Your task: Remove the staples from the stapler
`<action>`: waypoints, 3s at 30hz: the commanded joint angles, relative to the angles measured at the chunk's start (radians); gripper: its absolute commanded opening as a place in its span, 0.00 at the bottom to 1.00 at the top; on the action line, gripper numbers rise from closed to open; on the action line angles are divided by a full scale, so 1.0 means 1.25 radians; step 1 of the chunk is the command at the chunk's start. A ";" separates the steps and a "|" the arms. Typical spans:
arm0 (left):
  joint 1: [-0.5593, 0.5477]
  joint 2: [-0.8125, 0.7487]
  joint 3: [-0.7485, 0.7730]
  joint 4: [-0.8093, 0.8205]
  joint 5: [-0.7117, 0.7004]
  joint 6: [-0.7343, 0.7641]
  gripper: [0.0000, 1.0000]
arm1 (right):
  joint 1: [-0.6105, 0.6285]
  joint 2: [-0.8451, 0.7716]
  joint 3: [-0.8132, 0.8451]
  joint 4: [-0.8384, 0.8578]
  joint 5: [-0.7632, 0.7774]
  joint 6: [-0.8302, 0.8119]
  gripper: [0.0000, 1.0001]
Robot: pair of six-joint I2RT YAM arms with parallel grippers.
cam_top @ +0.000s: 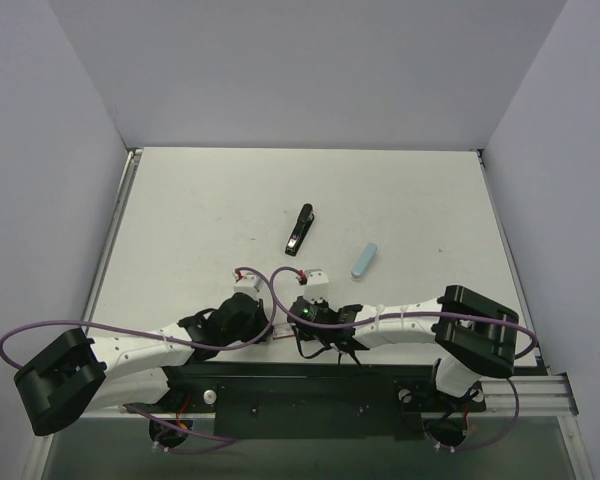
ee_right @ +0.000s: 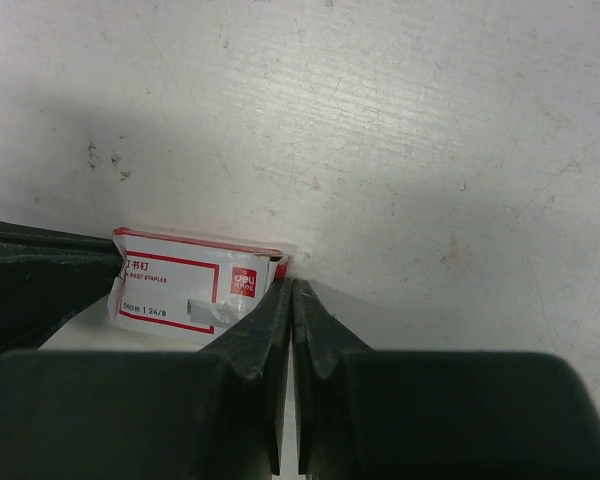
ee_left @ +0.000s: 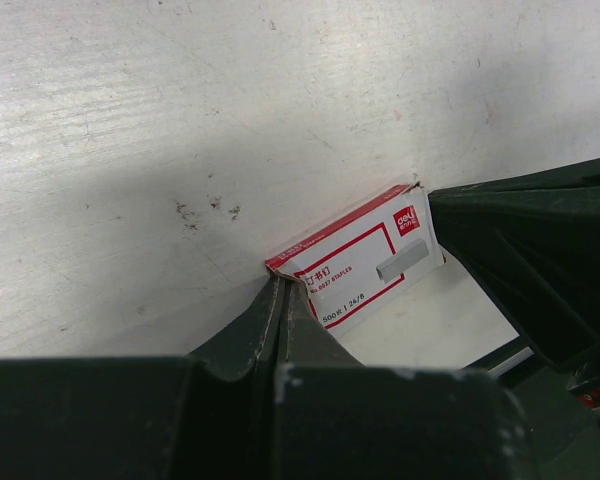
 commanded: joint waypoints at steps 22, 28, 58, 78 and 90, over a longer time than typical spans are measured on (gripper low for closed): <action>-0.008 -0.138 -0.006 -0.172 -0.067 0.010 0.13 | -0.042 -0.168 -0.053 -0.135 0.085 -0.004 0.26; -0.008 -0.197 0.038 -0.244 -0.092 0.021 0.31 | -0.044 -0.239 -0.034 -0.219 0.151 -0.031 0.59; -0.006 -0.308 0.292 -0.414 -0.231 0.157 0.88 | -0.062 -0.479 0.117 -0.561 0.287 -0.080 1.00; -0.006 -0.329 0.435 -0.455 -0.298 0.237 0.88 | -0.082 -0.489 0.236 -0.597 0.392 -0.188 1.00; -0.006 -0.348 0.489 -0.473 -0.328 0.281 0.88 | -0.091 -0.455 0.309 -0.598 0.429 -0.234 1.00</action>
